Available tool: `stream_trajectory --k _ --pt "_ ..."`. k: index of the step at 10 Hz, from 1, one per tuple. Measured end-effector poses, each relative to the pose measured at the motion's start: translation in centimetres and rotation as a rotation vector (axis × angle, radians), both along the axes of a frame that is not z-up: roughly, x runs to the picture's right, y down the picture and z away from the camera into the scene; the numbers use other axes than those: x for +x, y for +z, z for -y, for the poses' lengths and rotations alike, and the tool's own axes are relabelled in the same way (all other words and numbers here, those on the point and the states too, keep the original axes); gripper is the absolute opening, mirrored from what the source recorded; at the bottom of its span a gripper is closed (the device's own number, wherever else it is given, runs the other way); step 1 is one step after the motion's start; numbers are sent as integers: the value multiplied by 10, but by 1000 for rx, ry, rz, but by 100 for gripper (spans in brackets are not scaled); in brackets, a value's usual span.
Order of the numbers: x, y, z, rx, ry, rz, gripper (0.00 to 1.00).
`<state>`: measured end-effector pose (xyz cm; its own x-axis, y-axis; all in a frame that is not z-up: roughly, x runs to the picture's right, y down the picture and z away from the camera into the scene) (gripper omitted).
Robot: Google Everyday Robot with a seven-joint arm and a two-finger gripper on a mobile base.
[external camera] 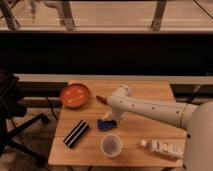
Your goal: Place the white sponge in the ceramic bowl
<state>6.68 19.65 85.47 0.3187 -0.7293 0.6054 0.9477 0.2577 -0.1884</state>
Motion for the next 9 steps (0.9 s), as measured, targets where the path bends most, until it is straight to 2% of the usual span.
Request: stream_trajectory --k 2,4,5,9 --pt "4 -4 2 -1 25 24 3" --pt "8 -21 16 17 113 114 5" --pt "6 -37 30 29 154 171 10" --pt "-1 -99 84 80 268 359 10"
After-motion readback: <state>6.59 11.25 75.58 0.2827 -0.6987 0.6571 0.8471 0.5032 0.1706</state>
